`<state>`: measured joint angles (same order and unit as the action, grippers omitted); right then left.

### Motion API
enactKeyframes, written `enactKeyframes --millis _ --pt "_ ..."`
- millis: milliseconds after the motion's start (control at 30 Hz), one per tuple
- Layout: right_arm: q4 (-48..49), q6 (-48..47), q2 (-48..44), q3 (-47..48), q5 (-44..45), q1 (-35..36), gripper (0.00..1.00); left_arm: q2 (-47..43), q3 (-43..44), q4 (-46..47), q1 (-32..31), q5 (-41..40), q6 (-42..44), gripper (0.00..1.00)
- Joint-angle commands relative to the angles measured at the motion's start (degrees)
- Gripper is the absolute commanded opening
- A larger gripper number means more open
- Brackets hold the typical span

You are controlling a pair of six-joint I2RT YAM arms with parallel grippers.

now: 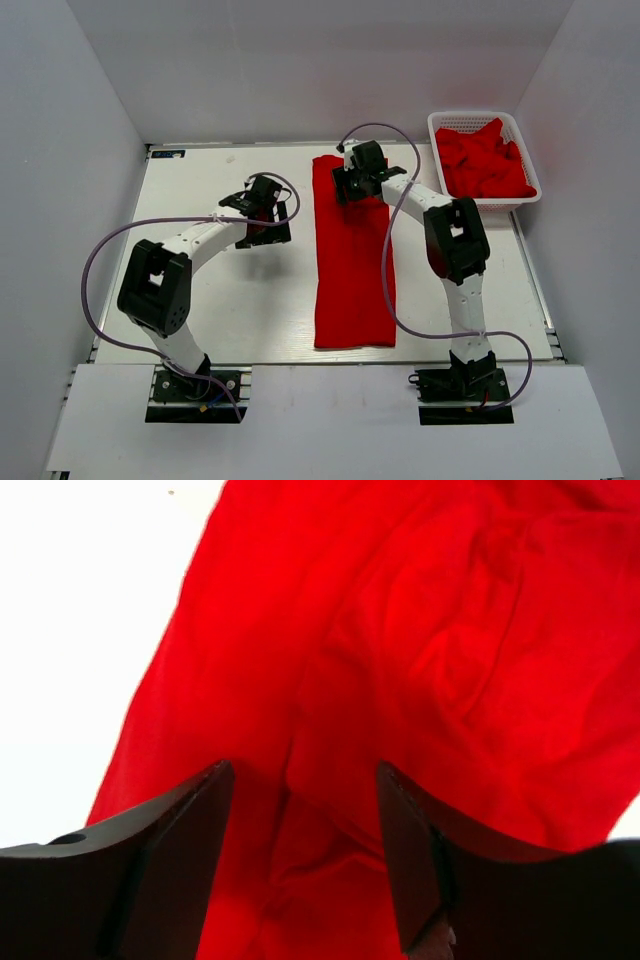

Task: Fold and stack the t-shirts
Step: Grab the bottom of the folded rectangular tshirt with both arms

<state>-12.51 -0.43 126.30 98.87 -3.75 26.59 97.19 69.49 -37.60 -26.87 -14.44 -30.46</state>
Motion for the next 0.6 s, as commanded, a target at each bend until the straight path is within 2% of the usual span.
enactKeyframes --millis 0,133,167,267,300,333,367,567 --pt "0.47 2.27 0.88 2.82 0.76 -0.40 0.65 -1.39 -1.38 1.92 1.73 2.04 0.66 1.00" --pt "0.12 1.92 1.93 2.56 -0.64 -0.13 0.56 -1.91 -2.43 1.92 2.79 2.57 0.66 1.00" --pt "0.29 1.31 1.85 2.56 -0.73 -0.22 0.46 -2.52 -2.96 1.92 3.40 2.57 0.66 1.00" --pt "0.99 4.19 1.58 2.12 0.58 -0.31 0.26 -2.53 -3.58 2.45 3.93 3.62 0.66 1.00" --pt "1.61 4.47 1.41 1.16 1.19 -0.40 0.16 -3.05 -3.58 2.45 3.93 4.23 0.66 1.00" --pt "1.96 5.08 0.27 0.71 1.98 -0.40 0.12 -3.06 -4.19 2.97 3.93 4.76 0.66 1.00" --pt "3.27 5.87 0.00 0.45 2.51 -0.48 0.00 -3.06 -4.19 2.98 4.46 4.77 0.66 1.00" --pt "5.39 6.93 -3.08 -0.26 6.12 -0.75 0.00 -3.06 -4.71 2.98 4.99 5.30 1.19 1.00"
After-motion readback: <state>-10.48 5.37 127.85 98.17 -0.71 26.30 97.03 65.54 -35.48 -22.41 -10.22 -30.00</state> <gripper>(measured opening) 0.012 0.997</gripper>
